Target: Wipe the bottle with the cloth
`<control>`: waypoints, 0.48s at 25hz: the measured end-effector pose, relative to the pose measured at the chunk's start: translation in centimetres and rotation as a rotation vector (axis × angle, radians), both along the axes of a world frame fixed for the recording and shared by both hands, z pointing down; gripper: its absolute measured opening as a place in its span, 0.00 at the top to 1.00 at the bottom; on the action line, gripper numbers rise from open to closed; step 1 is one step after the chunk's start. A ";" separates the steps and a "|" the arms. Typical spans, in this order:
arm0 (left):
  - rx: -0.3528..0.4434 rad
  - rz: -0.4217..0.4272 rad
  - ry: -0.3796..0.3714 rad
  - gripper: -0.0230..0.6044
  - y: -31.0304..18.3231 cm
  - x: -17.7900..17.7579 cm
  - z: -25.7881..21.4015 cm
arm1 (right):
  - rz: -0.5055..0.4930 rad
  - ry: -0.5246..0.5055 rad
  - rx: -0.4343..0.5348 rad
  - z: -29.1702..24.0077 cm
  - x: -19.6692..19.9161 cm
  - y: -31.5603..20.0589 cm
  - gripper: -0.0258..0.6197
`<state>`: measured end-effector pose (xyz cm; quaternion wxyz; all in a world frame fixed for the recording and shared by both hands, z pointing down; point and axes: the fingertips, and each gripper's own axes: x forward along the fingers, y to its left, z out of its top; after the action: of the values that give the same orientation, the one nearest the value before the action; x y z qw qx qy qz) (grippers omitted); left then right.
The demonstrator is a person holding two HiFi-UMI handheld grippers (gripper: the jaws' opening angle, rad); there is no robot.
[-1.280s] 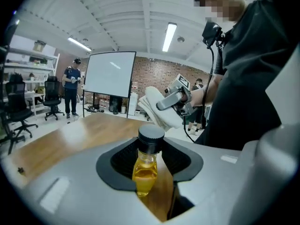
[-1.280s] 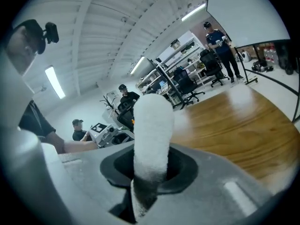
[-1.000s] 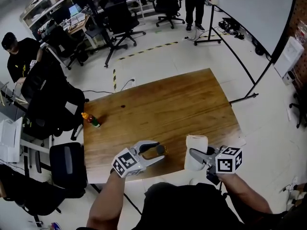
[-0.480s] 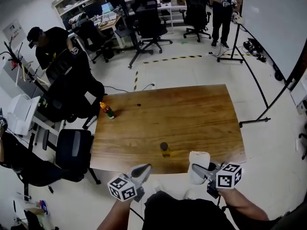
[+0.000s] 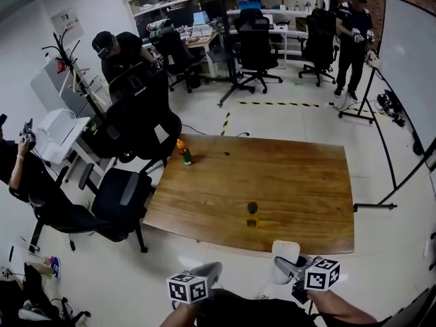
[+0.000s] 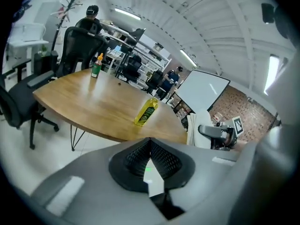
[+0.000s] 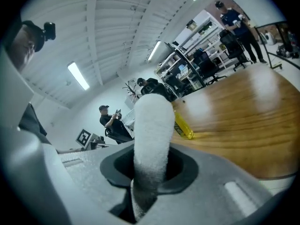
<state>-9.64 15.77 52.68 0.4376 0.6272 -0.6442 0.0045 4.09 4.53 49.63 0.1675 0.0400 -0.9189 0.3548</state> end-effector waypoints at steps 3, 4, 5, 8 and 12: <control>0.033 0.044 -0.046 0.94 -0.4 -0.5 -1.2 | -0.013 -0.010 0.040 -1.2 -0.3 1.4 0.85; 0.047 0.069 -0.062 0.94 -0.6 -0.5 -1.5 | -0.007 -0.010 0.049 -1.4 -0.3 1.9 0.85; 0.062 0.097 -0.078 0.94 -0.7 -0.5 -1.9 | 0.006 -0.007 0.058 -1.6 -0.3 2.3 0.85; 0.105 0.174 -0.108 0.94 -0.4 -0.7 -3.1 | 0.074 -0.001 0.074 -1.8 -0.6 4.0 0.85; 0.139 0.254 -0.081 0.94 1.6 -0.7 -3.7 | 0.174 0.013 0.080 -1.5 -0.8 7.5 0.85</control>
<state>-10.36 17.35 48.94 0.3625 0.7320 -0.5755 0.0407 3.25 12.08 48.13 0.1405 0.1289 -0.9242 0.3309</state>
